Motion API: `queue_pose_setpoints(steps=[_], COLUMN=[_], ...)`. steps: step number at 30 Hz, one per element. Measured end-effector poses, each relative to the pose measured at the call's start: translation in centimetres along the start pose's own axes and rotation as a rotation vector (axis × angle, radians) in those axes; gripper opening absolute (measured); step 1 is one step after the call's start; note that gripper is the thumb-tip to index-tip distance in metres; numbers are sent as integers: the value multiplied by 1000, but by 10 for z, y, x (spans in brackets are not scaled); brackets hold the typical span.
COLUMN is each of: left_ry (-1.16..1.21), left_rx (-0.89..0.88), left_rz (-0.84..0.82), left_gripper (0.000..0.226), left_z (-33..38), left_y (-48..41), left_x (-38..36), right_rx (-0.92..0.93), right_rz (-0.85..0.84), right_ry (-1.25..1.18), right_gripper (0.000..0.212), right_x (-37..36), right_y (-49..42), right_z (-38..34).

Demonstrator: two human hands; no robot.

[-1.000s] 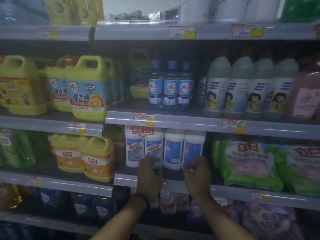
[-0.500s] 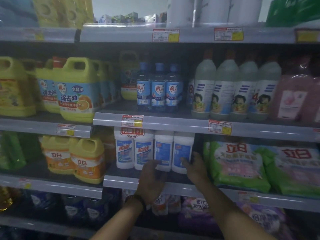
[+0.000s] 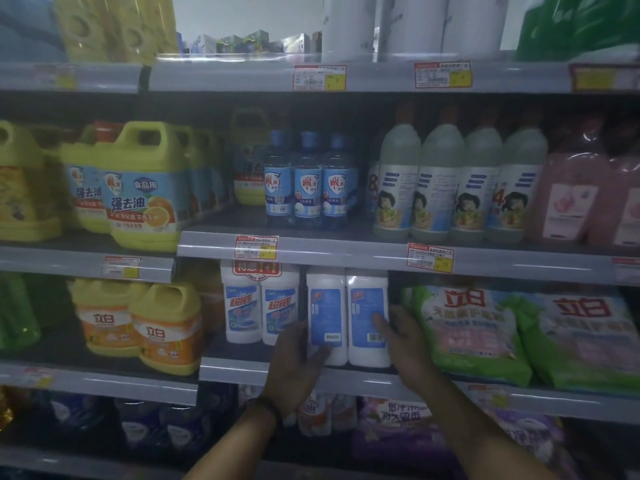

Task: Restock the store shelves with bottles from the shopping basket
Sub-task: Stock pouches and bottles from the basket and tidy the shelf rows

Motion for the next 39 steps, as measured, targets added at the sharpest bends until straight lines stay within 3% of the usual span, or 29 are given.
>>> queue_pose_setpoints(steps=[5,10,14,17,19,21,24,26,29,34,36,39], left_ry=[166,520,596,582,586,590,608,652,590,387,296,291], left_rx=[173,408,400,383,357,316,281,312,359,349,372,414], left_rz=[-69,-323,-183,-51,12,44,35,12,-65,-172,-92,-117], left_gripper=[46,40,42,43,43,43,40,42,46,33,26,45], left_z=[14,14,-1,0,9,24,43,50,50,46,34,26], left_y=[9,50,87,104,110,113,119,126,138,131,120,112], left_x=[-1,-23,-18,-11,-8,-7,-8,-12,-15,-3,6,-1], right_rx=[-50,-100,-64,36,132,210,184,172,165,136,85,60], right_rz=[-25,-91,-111,-30,70,109,7,-36,8,51,15,-68], right_ry=[-29,-102,54,265,356,463,473,428,418,268,132,12], right_gripper=[23,29,20,9,24,56,103,113,88,52,53,57], right_x=[10,8,10,14,13,2,-25,-32,-23,4,11,10], right_y=[31,81,116,133,150,170,195,202,202,189,184,180], right_z=[-6,-1,-10,-27,-43,-56,-62,-63,-67,-65,-62,-58])
Point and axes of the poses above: each hand's wrist, its own y-axis away from the middle knuckle, its own x-axis out of the back of the hand, z = x × y, the point moved 9 cm from there along -y, towards the middle knuckle, and after that the axes turned 3 degrees about z, right-handed, at the moved point
